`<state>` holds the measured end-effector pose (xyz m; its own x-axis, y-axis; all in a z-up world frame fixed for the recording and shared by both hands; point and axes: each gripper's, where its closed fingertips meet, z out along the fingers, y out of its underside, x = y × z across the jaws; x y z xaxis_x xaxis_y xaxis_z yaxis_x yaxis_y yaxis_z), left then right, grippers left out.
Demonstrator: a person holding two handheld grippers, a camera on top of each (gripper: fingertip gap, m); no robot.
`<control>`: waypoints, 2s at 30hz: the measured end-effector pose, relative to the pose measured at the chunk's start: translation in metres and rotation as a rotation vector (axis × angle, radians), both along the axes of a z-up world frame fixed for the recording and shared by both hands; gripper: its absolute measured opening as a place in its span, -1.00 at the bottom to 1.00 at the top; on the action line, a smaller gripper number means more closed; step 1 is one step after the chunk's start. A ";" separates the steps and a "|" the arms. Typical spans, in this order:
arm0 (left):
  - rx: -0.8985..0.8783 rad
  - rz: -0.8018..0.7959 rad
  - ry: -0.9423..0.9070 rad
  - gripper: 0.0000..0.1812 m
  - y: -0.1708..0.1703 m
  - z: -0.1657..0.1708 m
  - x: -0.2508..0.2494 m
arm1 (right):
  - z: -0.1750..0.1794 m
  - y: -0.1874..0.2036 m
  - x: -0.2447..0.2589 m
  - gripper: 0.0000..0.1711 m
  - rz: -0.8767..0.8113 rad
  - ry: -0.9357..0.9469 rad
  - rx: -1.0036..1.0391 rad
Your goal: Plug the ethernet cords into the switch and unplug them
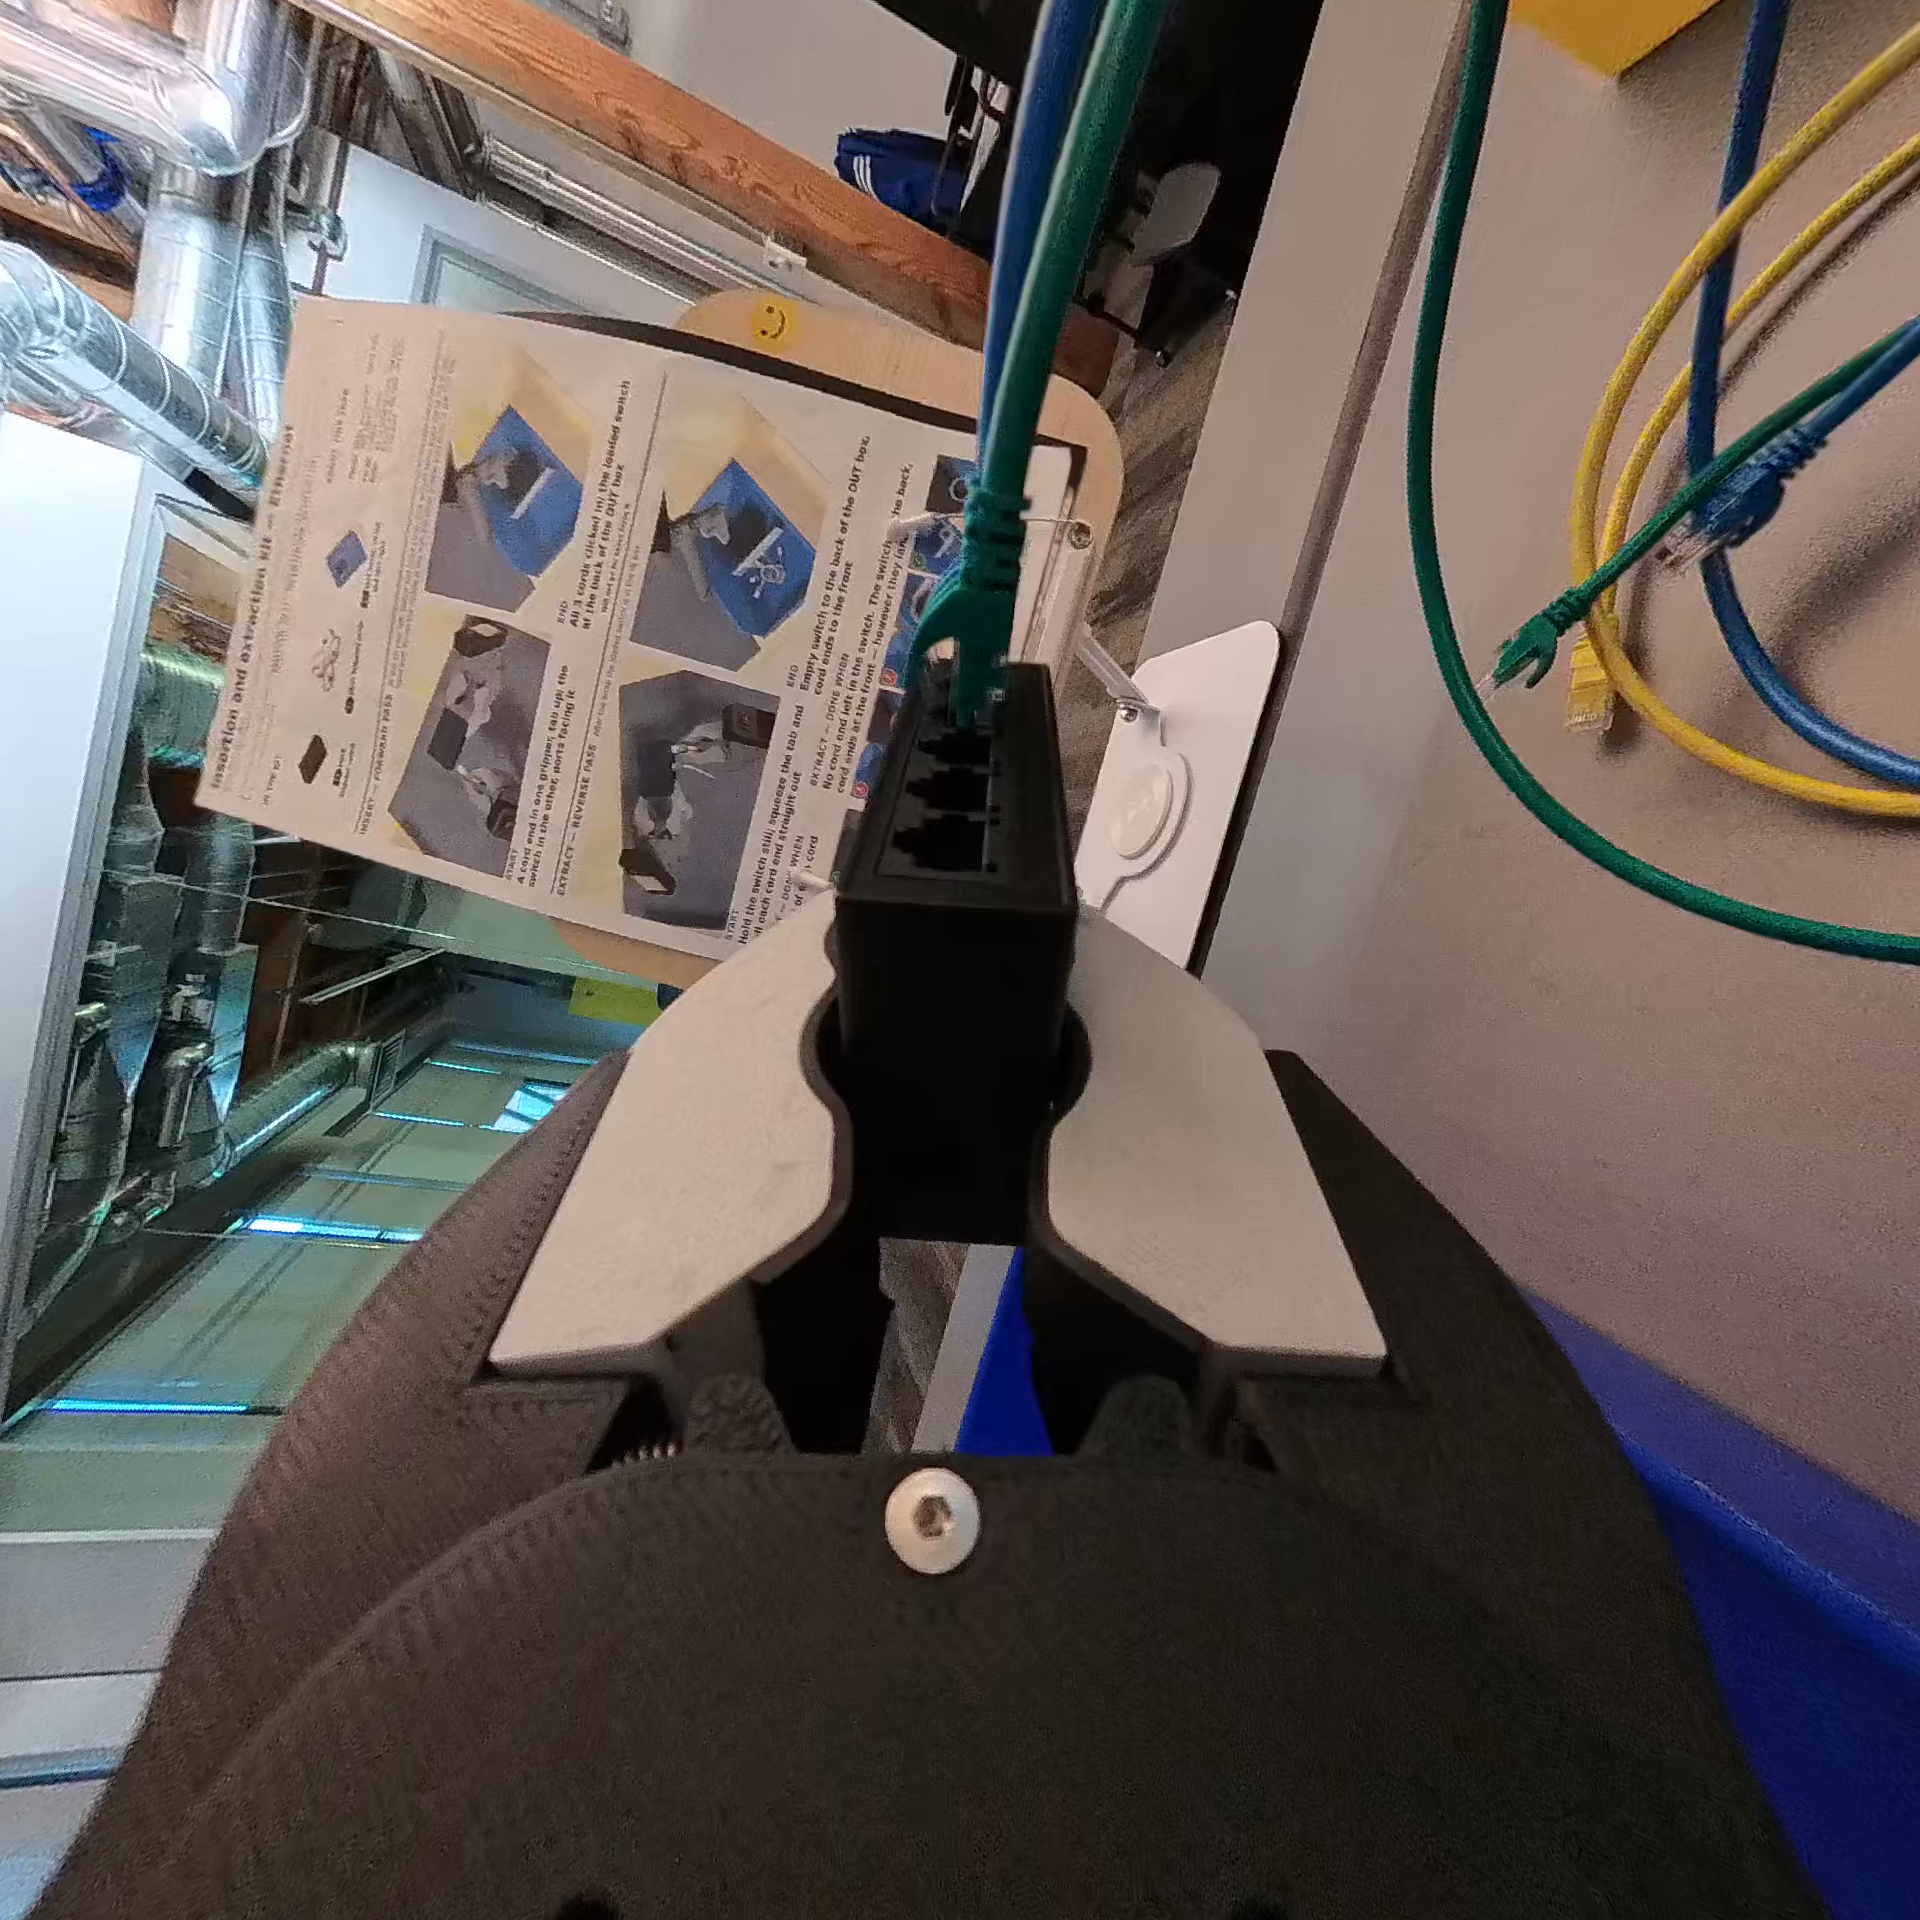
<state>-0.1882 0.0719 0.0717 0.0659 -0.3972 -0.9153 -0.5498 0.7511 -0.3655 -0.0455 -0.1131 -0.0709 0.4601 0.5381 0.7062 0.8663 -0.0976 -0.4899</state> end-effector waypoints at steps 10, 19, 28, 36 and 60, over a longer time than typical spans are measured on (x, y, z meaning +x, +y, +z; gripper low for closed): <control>0.016 0.000 0.018 -0.67 -0.002 -0.002 0.003 | -0.026 0.036 0.015 -0.87 0.082 -0.590 0.012; -0.013 -0.006 0.047 -0.67 -0.016 -0.002 0.008 | 0.025 0.081 0.014 -0.92 -0.212 -0.624 0.177; -0.053 -0.070 0.054 -0.67 -0.059 0.016 0.005 | 0.003 0.091 0.060 -0.91 -0.790 -0.639 -0.086; -0.048 -0.067 0.063 -0.67 -0.062 0.020 -0.003 | -0.033 0.096 0.064 -0.70 -0.738 -0.787 -0.184; -0.142 -0.131 -0.038 -0.67 -0.049 0.048 -0.068 | 0.093 -0.029 -0.043 -0.67 0.227 0.339 0.265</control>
